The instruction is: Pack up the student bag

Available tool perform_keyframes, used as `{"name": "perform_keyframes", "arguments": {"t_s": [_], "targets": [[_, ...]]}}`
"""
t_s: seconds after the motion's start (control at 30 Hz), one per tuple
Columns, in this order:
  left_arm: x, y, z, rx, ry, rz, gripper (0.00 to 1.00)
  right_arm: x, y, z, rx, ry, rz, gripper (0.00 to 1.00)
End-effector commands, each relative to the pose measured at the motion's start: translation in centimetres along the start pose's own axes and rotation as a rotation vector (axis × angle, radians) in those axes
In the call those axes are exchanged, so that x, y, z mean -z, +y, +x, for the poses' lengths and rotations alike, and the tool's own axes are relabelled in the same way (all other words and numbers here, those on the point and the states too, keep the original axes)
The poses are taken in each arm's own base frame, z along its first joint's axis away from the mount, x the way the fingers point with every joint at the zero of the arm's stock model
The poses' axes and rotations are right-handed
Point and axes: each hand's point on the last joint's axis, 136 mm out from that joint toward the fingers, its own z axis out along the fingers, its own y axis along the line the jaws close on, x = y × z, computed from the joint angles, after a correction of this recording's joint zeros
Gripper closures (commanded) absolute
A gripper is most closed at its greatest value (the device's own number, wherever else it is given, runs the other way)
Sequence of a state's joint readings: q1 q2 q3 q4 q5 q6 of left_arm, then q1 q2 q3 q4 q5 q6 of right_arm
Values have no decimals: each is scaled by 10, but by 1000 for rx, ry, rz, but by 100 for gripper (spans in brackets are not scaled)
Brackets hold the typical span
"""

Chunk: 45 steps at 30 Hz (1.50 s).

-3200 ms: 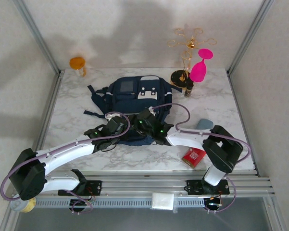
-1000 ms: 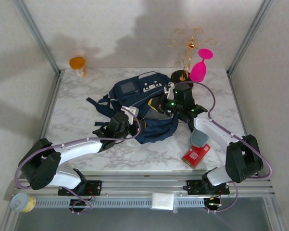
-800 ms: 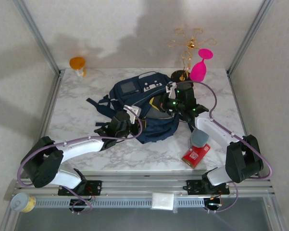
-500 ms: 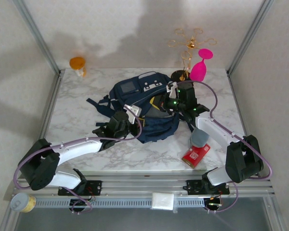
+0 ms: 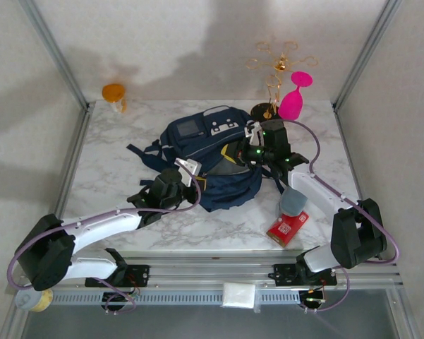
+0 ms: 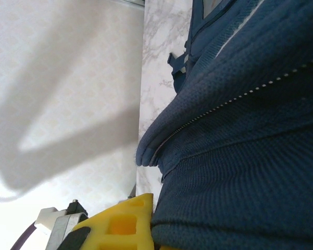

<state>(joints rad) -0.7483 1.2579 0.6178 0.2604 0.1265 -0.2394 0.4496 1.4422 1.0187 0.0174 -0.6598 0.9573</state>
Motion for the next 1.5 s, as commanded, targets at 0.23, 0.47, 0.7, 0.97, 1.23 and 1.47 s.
{"name": "perform_keyframes", "arguments": {"t_s": [0.23,0.47,0.7,0.97,1.23,1.47], "targets": [[-2,-15,-12,-52,43,62,92,13,37,-14,99,-36,-101,100],[2,-2,-13,-55,70,-3,97,13,42,-17,126,-18,-77,100],[12,30,-17,-9,12,-64,100,26,22,-24,111,-44,-6,100],[14,66,-12,-8,16,-184,100,36,14,-30,112,-69,34,100],[12,129,-12,133,-21,-364,100,34,12,-27,102,-60,19,100],[-1,150,1,214,21,-461,100,27,-19,-12,121,-17,91,100]]}}
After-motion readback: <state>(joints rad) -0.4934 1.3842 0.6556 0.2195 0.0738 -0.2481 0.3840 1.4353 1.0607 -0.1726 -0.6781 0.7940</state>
